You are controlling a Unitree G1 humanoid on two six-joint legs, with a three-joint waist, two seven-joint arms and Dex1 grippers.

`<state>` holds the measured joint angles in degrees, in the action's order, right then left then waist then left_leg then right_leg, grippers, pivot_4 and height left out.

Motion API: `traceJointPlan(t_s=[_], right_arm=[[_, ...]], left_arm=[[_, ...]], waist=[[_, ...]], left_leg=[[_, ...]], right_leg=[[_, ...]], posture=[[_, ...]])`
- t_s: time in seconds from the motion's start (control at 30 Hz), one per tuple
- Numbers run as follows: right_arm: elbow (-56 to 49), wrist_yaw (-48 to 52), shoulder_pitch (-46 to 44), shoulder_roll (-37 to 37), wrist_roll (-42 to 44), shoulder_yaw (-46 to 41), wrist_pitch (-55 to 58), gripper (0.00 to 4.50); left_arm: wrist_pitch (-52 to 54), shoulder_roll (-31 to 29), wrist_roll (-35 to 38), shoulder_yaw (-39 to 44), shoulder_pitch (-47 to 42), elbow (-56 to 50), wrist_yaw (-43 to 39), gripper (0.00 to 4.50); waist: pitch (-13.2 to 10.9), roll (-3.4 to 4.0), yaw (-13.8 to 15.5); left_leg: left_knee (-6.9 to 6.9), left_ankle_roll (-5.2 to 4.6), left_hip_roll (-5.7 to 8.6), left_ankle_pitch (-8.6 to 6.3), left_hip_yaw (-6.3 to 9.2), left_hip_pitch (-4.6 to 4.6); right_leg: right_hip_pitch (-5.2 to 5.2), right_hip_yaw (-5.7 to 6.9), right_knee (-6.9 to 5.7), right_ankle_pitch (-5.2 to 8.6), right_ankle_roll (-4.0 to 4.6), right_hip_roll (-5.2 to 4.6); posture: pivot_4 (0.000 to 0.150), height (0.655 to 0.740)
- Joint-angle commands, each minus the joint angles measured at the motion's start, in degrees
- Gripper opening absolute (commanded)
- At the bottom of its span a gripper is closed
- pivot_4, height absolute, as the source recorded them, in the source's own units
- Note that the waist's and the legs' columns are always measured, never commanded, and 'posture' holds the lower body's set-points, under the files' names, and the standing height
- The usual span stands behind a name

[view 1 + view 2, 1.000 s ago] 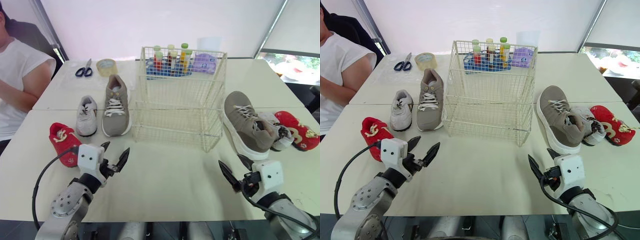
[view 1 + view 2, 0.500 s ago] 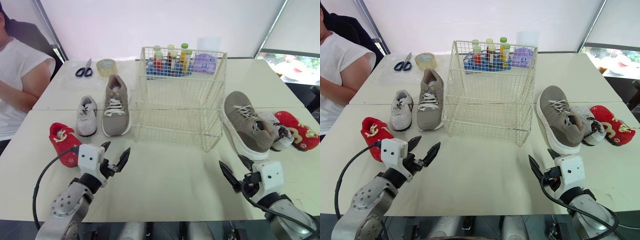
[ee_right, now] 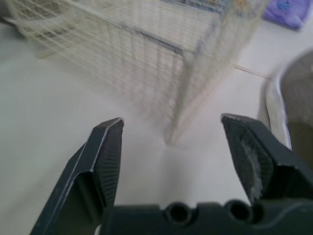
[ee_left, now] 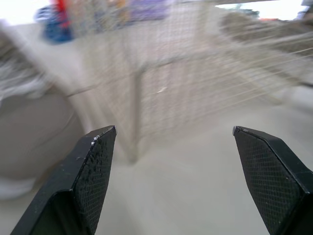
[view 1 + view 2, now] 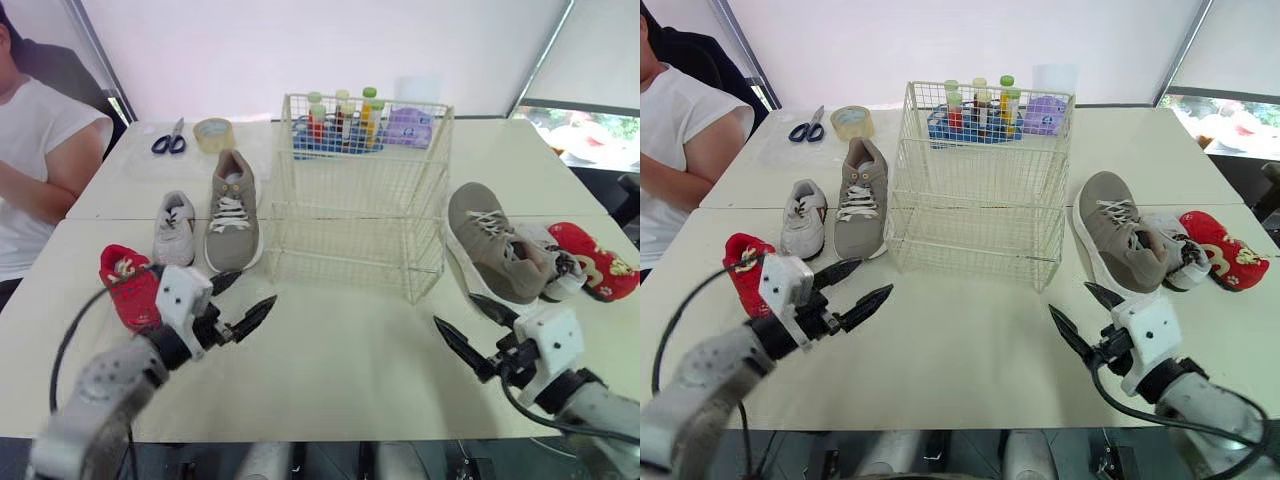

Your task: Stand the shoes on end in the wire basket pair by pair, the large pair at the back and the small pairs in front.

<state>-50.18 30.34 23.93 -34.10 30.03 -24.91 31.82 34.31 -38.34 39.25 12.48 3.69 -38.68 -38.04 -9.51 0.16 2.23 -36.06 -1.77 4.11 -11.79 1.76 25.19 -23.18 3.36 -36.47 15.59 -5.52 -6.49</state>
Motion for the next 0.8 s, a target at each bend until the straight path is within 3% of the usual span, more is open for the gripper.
traceJointPlan(t_s=[0.03,0.13,0.23,0.33,0.57,0.8], right_arm=[[-1.6,-0.3,-4.7,-5.0,11.5,-9.9,5.8,3.43],[-0.5,-1.4,-8.0,-8.6,16.4,-13.9,8.9,3.43],[4.8,-8.0,-16.2,-12.3,19.4,-18.1,12.9,3.43],[9.2,-16.9,-22.8,-15.1,19.9,-19.0,21.2,3.43],[10.7,-28.1,-26.8,-12.6,24.3,-16.5,34.7,3.43],[11.0,-31.2,-24.6,-7.7,23.4,-13.0,37.8,3.43]], left_arm=[[4.9,-10.5,10.3,3.4,-9.8,5.1,-14.6,3.90],[7.6,-15.8,13.3,1.0,-19.0,10.8,-21.2,3.90],[8.2,-14.8,12.9,-4.9,-32.8,17.8,-26.6,3.90],[8.6,-11.9,12.0,-9.3,-40.7,22.5,-30.3,3.90],[8.4,-7.2,9.8,-12.7,-46.9,27.7,-33.0,3.90],[6.3,-7.0,5.9,-12.9,-46.7,28.9,-34.6,3.90]], waist=[[0.0,0.01,0.0],[0.0,0.03,0.0],[-0.1,-0.03,0.1],[-0.2,-0.06,0.1],[-0.2,-0.11,-0.2],[-0.2,-0.08,-0.1]], left_leg=[[-0.01,0.00,0.00,0.00,0.00,-0.02],[-0.01,-0.01,0.00,0.01,-0.02,-0.05],[0.05,-0.17,0.01,0.09,-0.07,-0.06],[-0.09,-0.21,0.05,0.11,-0.12,0.11],[0.01,-0.39,0.03,0.03,-0.14,0.15],[-0.09,-0.42,0.03,0.01,-0.17,0.14]], right_leg=[[0.00,0.00,-0.01,-0.01,0.01,0.01],[0.04,0.00,0.01,-0.01,0.02,0.02],[0.12,0.00,0.11,-0.02,0.03,0.00],[0.27,-0.01,0.16,-0.13,0.02,-0.01],[0.27,-0.01,0.27,-0.16,-0.04,-0.03],[0.29,-0.04,0.27,-0.17,-0.06,-0.03]], posture=[[0.150,0.7400],[0.150,0.7400],[0.150,0.7400],[0.150,0.7400],[0.150,0.7400],[0.150,0.7400]])
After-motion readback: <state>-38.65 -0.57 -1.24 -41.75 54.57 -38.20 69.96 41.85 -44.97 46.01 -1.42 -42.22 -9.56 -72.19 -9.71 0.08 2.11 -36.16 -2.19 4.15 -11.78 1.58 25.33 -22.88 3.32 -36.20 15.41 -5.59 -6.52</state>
